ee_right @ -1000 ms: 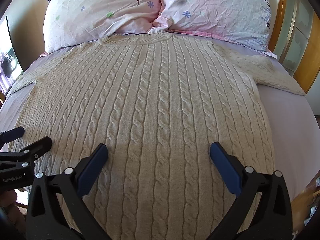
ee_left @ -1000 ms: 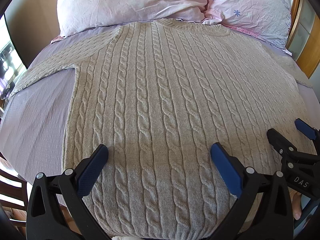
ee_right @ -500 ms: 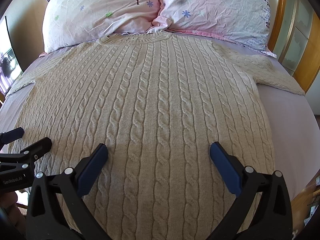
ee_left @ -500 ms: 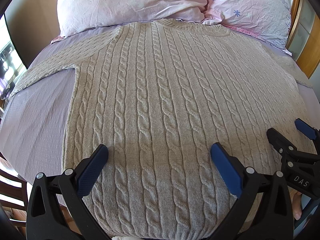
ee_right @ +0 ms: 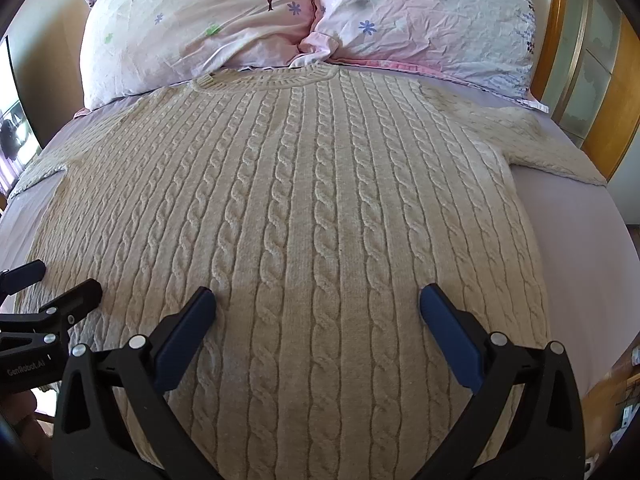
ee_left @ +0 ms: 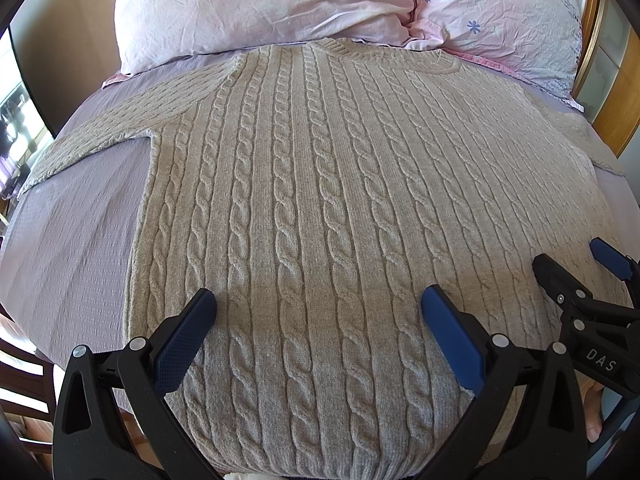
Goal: Fold small clothes
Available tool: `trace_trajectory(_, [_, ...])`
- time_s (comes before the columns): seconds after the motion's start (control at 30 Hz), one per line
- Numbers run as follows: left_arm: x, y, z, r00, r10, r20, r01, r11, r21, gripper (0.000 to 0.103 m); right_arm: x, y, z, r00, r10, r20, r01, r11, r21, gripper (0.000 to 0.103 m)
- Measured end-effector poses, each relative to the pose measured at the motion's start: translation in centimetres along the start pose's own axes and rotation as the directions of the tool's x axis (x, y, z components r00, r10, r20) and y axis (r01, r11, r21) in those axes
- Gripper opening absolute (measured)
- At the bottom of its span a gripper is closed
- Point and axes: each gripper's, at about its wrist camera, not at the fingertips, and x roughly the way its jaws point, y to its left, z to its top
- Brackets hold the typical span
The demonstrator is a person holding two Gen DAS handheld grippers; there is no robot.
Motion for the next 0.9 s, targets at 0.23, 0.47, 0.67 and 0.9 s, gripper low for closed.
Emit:
trace_trajectory(0.23, [-0.01,0.00,-0.01,1.000,0.000,0.001,0.000,1.000,0.000,0.102,-0.05,-0.13,-0.20,1.000,-0.001,-0.001,0.001,1.000,0.000,0.101])
trace_trajectory(0.47, [-0.01,0.00,-0.01,1.000,0.000,0.002,0.000,1.000,0.000,0.102,-0.12,-0.16,-0.21,1.000,-0.001,-0.002,0.001,1.000,0.001,0.101])
trace_trajectory(0.67, [-0.01,0.00,-0.01,1.000,0.000,0.002,0.000,1.000,0.000,0.102,-0.12,-0.13,-0.15,1.000,-0.002,-0.003,0.002,1.000,0.001,0.101])
trace_trajectory(0.9, [-0.01,-0.01,-0.01,1.000,0.000,0.002,0.000,1.000,0.001,0.102,-0.18,-0.08,-0.08,1.000,0.000,0.002,0.000,1.000,-0.006,0.101])
